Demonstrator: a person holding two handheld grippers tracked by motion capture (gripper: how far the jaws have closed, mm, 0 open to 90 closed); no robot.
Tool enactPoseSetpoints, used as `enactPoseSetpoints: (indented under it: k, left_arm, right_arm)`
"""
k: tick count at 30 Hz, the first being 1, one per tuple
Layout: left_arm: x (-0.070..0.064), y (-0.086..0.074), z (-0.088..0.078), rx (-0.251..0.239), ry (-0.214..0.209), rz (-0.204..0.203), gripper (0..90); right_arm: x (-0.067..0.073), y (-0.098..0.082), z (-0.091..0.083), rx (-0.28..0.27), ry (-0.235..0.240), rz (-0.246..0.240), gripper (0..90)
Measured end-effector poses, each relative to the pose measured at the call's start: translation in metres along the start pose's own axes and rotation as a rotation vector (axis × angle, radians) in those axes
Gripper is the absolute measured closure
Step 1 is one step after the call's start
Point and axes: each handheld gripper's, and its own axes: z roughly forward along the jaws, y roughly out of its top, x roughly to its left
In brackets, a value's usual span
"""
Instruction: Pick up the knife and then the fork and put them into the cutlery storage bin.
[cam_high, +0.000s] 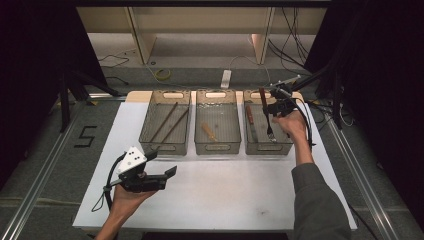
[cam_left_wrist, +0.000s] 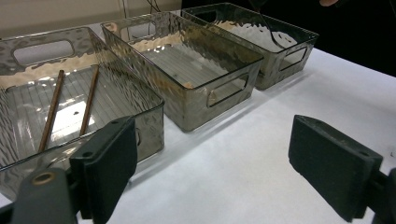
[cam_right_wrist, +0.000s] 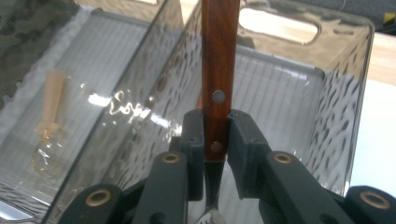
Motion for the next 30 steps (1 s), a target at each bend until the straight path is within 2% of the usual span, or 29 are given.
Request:
enactPoseSetpoints:
  k: [6, 13, 14, 16, 20, 24, 30]
  left_arm:
    - [0.0, 0.0, 0.0, 0.0, 0.001, -0.002, 15.5]
    - [0.0, 0.0, 0.0, 0.002, -0.001, -0.003, 15.5]
    - [0.0, 0.0, 0.001, 0.001, -0.002, -0.004, 15.5]
    - [0.0, 0.0, 0.0, 0.001, -0.001, -0.003, 15.5]
    - [0.0, 0.0, 0.0, 0.0, 0.002, -0.006, 15.5]
    - [0.0, 0.0, 0.0, 0.001, 0.0, -0.005, 15.5]
    - [0.0, 0.0, 0.0, 0.001, 0.001, -0.002, 15.5]
  right_arm:
    - [-0.001, -0.006, 0.007, 0.015, -0.005, 0.016, 77.0]
    - [-0.001, -0.013, 0.016, 0.057, -0.003, 0.027, 76.0]
    - [-0.001, -0.014, 0.018, 0.067, -0.011, 0.028, 74.3]
    - [-0.001, -0.014, 0.019, 0.085, -0.006, 0.039, 62.2]
    - [-0.001, -0.012, 0.016, 0.071, -0.001, 0.043, 49.5]
    - [0.003, -0.012, 0.008, 0.05, 0.016, 0.019, 42.3]
    - [0.014, -0.018, -0.01, -0.022, 0.069, -0.003, 34.7]
